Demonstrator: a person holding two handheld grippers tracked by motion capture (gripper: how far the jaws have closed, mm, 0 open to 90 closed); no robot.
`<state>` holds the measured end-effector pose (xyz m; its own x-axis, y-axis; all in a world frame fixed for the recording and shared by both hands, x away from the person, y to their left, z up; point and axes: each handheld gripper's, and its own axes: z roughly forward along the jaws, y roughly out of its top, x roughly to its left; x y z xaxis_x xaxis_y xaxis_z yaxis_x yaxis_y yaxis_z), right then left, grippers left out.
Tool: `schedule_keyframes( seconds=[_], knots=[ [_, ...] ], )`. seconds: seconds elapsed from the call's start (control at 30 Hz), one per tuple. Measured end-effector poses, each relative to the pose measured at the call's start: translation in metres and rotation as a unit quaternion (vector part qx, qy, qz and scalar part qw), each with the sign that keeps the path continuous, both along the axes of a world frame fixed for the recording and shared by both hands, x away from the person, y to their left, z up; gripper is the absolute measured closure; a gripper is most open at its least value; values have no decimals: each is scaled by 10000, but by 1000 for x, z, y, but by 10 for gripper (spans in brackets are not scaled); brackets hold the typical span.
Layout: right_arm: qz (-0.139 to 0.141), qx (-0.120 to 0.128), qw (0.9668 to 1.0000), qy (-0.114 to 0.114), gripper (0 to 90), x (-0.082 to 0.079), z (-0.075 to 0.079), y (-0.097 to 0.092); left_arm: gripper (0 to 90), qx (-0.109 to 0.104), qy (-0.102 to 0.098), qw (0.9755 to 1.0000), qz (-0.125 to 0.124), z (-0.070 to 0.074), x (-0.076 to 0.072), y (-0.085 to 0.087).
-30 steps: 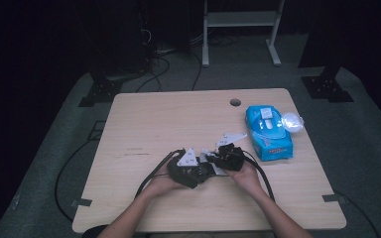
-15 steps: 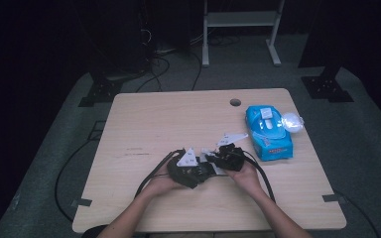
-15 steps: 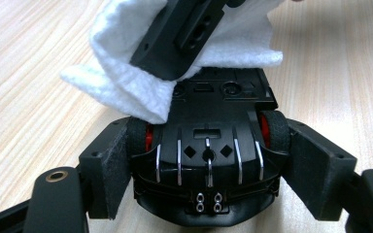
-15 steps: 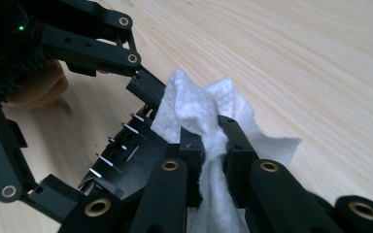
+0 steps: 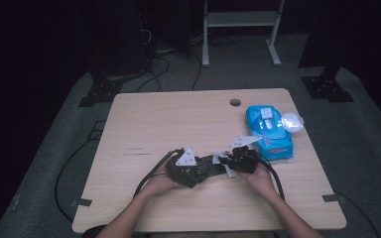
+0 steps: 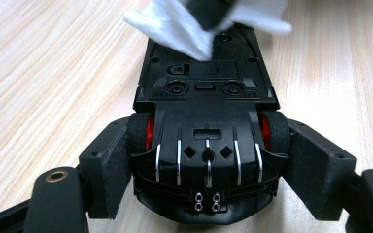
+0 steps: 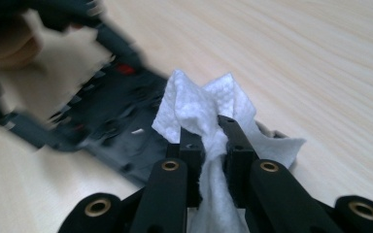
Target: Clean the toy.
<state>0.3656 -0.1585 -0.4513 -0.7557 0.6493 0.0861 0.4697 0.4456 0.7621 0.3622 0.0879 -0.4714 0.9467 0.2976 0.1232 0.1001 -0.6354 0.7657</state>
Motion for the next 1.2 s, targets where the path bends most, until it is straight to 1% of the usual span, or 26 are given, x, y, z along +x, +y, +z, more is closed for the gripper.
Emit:
schedule_keyframes(
  seconds=[0.07,0.1,0.13,0.2,0.23,0.3,0.37,0.4,0.43,0.47,0.53,0.57,0.67,0.7,0.73,0.8,0.83,0.87,0.93,0.97,1.03,1.07,1.13,1.17,1.2],
  knots=[
    [70,-211,9997,-135,812,-5,1,2,248,-5,-8,10000,8,0,0,0],
    [55,-233,9996,-138,812,-5,1,-1,247,-17,1,10000,13,1,0,0],
    [1,-206,9997,-120,812,-4,-1,-6,248,-36,-3,10000,8,1,0,0],
    [-146,-90,9999,7,812,-1,-3,-17,247,-54,-5,10000,29,2,0,0],
    [-190,-121,9997,33,813,-1,-4,-20,247,-52,-1,10000,34,1,0,0],
    [-243,-40,9997,46,813,-3,-5,-22,247,-1,-38,10000,23,1,-1,1],
    [-116,-5,9999,59,812,-7,-4,-17,247,64,-52,10000,31,1,-1,2],
    [-10,55,10000,77,812,-9,-3,-12,247,83,-66,9999,23,1,-1,2],
    [68,51,10000,52,812,-11,-3,-9,247,80,-58,9999,28,1,-1,3],
    [152,-25,9999,-7,812,-13,-2,-4,247,74,-48,10000,34,2,0,4],
    [175,-94,9998,-23,812,-13,-2,-3,247,70,-47,10000,35,2,0,5],
    [131,-85,9999,-8,812,-11,-2,-6,247,68,-69,9999,40,2,0,5],
    [-88,-149,9998,50,812,-5,-4,-18,248,51,-38,10000,53,2,2,7],
    [-138,-138,9998,66,812,-3,-5,-22,247,55,-41,10000,54,2,2,7],
    [-190,-93,9997,130,812,-2,-5,-24,248,64,-50,10000,52,2,1,6],
    [-191,-29,9996,197,812,-2,-5,-26,247,67,-23,10000,70,2,1,6],
    [-155,27,9996,220,812,-3,-4,-25,247,81,-16,9999,67,1,2,6],
    [-41,104,9997,232,812,-5,-3,-21,247,86,-15,9999,69,0,2,6],
    [113,127,9997,193,812,-9,-1,-13,247,90,-1,9999,66,0,2,6],
    [195,75,9996,167,812,-10,0,-10,247,81,-3,9999,71,0,2,6],
    [243,-22,9996,122,812,-11,-1,-7,247,71,-35,9999,66,1,2,6],
    [222,-35,9997,131,812,-10,-1,-9,248,47,-30,10000,71,1,1,6],
    [80,-33,9998,169,812,-6,-3,-16,248,7,-18,10000,73,3,2,6],
    [-50,-8,9998,197,812,-4,-4,-21,248,19,-25,10000,60,2,2,7],
    [-143,-84,9997,185,812,-1,-6,-26,247,-4,-18,10000,65,2,2,7]
  ],
)
